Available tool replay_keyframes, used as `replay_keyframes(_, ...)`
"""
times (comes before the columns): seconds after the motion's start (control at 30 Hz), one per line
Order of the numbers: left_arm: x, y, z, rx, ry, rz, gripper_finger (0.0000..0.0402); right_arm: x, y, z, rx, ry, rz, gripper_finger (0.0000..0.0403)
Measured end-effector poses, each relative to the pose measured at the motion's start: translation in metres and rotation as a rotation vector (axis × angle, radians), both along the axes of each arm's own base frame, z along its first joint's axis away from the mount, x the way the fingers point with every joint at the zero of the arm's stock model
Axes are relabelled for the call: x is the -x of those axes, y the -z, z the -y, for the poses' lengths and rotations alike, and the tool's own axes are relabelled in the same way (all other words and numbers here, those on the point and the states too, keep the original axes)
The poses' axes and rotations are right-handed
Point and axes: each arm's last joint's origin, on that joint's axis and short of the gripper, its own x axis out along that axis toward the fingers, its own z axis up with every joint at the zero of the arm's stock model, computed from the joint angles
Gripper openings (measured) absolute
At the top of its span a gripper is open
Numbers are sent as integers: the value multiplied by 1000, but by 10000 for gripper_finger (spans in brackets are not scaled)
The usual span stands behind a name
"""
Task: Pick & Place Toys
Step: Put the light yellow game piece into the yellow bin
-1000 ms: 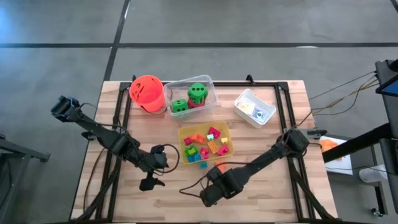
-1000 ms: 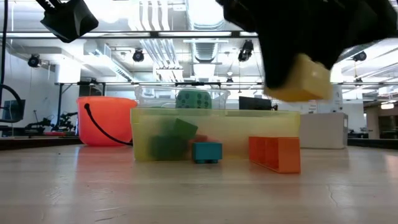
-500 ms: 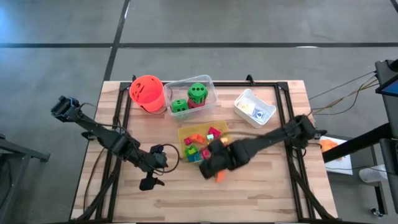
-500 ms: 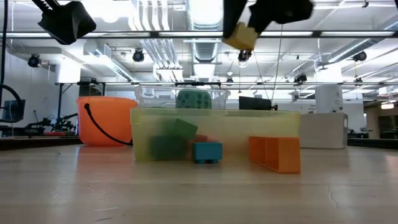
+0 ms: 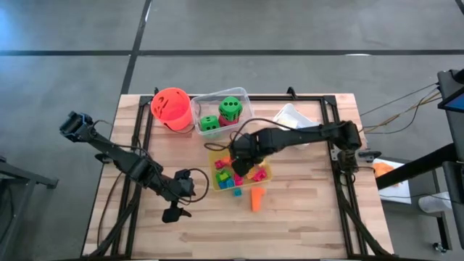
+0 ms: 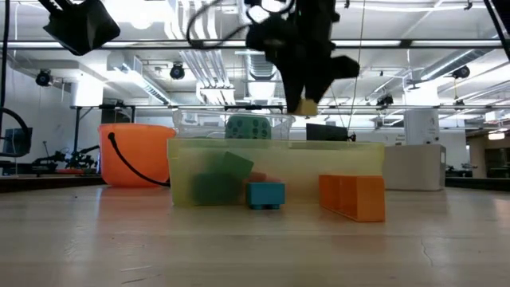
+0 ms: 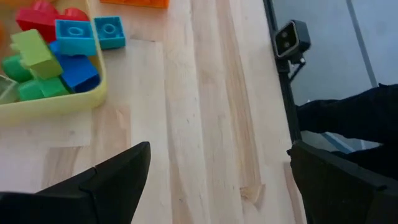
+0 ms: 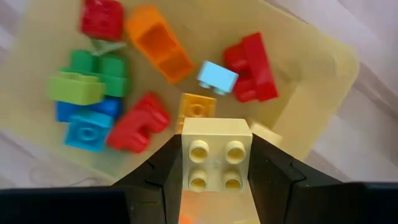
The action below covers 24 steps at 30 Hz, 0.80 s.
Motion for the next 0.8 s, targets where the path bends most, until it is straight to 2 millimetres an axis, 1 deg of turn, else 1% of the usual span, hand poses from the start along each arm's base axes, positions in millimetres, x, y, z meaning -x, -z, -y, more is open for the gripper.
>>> replay_keyframes(0.1, 2, 0, 3, -2, 16, 6, 374, 4, 15, 13, -27, 13, -50, 131)
replay_keyframes(0.17, 2, 0, 3, -4, 15, 7, 374, 6, 27, 17, -53, 16, -60, 131)
replay_keyframes(0.3, 2, 0, 3, -7, 11, 9, 374, 4, 52, 18, -125, 24, -11, 131)
replay_keyframes(0.37, 2, 0, 3, -7, 12, 9, 374, 3, 61, 17, -142, 49, 24, 131)
replay_keyframes(0.47, 2, 0, 3, -8, 11, 10, 374, 5, 71, 17, -146, 95, 34, 131)
replay_keyframes(0.8, 1, -1, 3, -17, 27, 22, 374, 13, 84, 21, -137, 116, -9, 131)
